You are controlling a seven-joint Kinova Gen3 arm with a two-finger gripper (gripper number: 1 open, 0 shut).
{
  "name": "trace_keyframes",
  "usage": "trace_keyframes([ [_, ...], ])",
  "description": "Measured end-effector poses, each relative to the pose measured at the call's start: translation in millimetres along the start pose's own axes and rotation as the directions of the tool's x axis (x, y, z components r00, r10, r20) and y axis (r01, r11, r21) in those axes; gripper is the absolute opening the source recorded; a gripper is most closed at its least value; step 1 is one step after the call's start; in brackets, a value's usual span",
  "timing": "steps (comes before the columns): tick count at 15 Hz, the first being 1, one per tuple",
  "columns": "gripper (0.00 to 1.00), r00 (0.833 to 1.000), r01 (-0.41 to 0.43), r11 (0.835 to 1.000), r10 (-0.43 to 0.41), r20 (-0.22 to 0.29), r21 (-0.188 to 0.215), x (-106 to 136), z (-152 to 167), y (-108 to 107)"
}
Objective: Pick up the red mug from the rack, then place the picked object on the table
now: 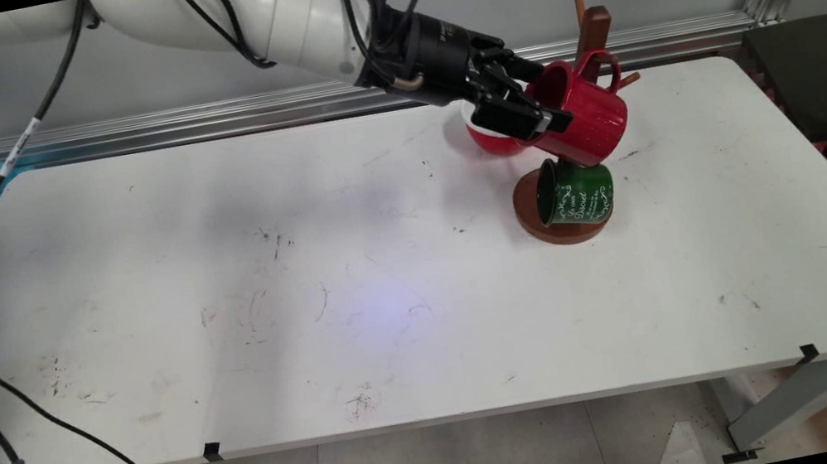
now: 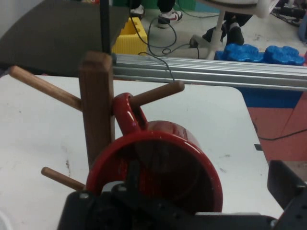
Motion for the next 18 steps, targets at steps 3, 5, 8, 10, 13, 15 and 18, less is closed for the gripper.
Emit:
trace_keyframes([
  [3, 1.00, 1.000, 0.011, 1.000, -0.011, 0.009, 0.004, -3, 6, 1],
  [5, 1.00, 1.000, 0.020, 1.000, -0.020, 0.020, 0.006, -7, 11, 0],
  [8, 0.00, 0.999, 0.026, 1.000, -0.026, 0.028, 0.004, -10, 14, 1],
  [10, 0.00, 0.999, 0.029, 1.000, -0.029, 0.031, 0.000, -11, 16, 2],
  [13, 0.00, 0.999, 0.032, 0.999, -0.032, 0.032, -0.007, -11, 19, 4],
  [15, 0.00, 0.999, 0.035, 0.999, -0.035, 0.031, -0.013, -10, 20, 6],
  [18, 0.00, 0.999, 0.039, 0.999, -0.038, 0.028, -0.018, -8, 20, 8],
])
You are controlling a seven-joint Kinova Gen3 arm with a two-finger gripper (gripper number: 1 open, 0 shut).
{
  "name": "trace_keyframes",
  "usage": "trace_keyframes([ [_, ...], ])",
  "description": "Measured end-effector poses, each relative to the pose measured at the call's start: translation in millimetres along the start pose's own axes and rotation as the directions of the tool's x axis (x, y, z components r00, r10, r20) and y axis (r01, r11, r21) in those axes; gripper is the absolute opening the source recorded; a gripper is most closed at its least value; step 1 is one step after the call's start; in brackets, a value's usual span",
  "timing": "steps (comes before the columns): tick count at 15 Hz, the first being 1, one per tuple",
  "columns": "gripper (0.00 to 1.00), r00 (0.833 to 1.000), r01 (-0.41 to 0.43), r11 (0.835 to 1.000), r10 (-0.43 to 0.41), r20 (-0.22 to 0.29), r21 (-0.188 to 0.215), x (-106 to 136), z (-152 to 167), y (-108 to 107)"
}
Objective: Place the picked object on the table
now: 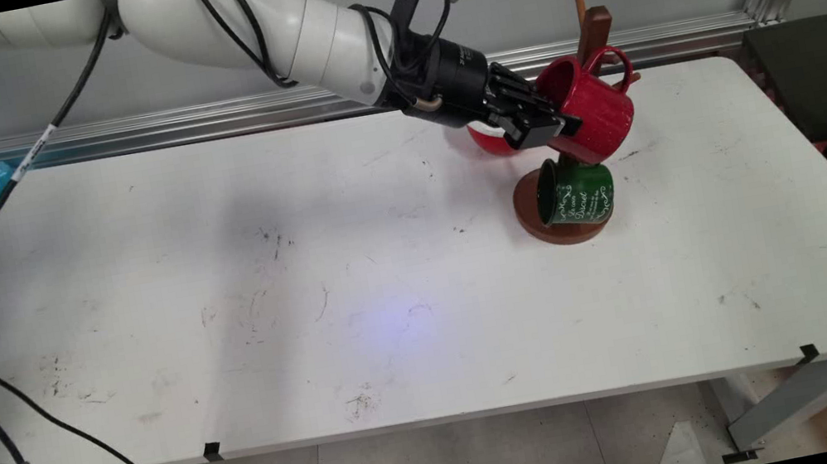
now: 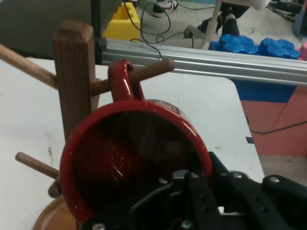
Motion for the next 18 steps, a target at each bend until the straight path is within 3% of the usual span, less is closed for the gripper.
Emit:
trace_keyframes([
  [15, 0.00, 1.000, 0.018, 0.999, -0.018, -0.010, -0.046, 22, -27, 24],
  [18, 0.00, 1.000, 0.019, 0.999, -0.018, 0.007, -0.050, 22, -40, 29],
])
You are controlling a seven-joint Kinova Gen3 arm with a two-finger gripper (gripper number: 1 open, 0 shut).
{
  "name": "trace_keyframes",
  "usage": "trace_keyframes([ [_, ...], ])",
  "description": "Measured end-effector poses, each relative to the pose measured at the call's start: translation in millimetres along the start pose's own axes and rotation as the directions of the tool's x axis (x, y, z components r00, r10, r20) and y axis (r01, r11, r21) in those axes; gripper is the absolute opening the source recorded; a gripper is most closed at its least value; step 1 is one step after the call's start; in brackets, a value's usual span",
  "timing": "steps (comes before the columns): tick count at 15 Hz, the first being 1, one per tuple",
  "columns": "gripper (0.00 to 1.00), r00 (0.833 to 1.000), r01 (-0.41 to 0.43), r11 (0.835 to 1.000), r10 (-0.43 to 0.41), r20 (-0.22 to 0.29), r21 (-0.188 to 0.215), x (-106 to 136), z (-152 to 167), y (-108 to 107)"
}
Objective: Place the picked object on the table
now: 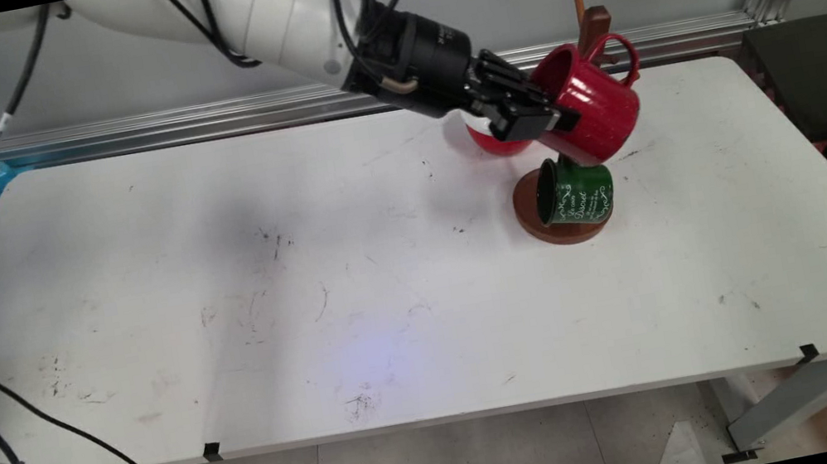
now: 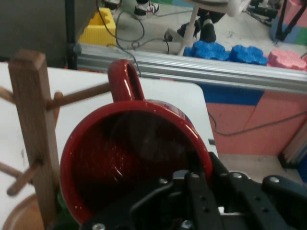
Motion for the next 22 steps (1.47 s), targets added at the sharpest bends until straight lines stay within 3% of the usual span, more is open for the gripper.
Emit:
trace_keyframes([
  [7, 0.00, 0.994, -0.023, 1.000, 0.021, 0.108, 0.012, -23, -40, 4],
  [12, 0.00, 0.978, -0.071, 0.997, 0.066, 0.197, 0.018, -41, -73, -1],
  [15, 0.00, 0.955, -0.134, 0.991, 0.126, 0.268, 0.012, -54, -94, -12],
  [22, 0.00, 0.863, -0.302, 0.953, 0.282, 0.420, -0.019, -82, -121, -46],
])
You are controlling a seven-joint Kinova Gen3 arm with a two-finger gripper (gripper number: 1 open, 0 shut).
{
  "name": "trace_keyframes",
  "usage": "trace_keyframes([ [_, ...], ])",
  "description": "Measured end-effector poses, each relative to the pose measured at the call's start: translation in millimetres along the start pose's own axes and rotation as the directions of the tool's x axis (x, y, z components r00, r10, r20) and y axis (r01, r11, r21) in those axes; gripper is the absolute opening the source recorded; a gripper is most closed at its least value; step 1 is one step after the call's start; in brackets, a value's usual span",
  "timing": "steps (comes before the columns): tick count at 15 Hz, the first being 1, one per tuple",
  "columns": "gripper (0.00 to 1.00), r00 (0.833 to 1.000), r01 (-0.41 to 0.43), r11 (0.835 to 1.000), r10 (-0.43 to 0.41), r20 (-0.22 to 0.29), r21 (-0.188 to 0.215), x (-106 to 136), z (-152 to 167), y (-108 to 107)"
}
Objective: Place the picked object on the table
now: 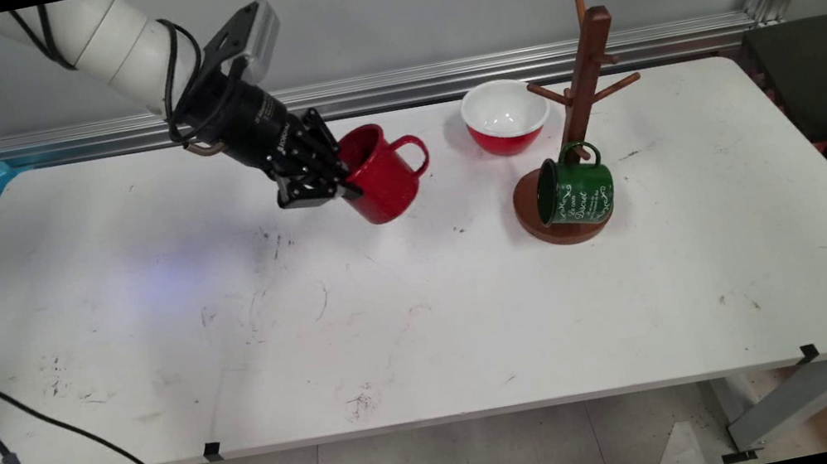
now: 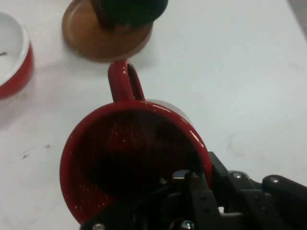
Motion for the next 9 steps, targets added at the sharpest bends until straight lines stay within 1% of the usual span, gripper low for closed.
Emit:
trace_keyframes([
  [4, 0.00, 0.997, -0.051, 0.999, 0.050, 0.054, 0.019, -13, 5, -12],
  [6, 0.00, 0.995, -0.065, 0.998, 0.063, 0.077, 0.021, -18, 9, -16],
  [9, 0.00, 0.988, -0.085, 0.996, 0.083, 0.129, 0.018, -29, 17, -21],
])
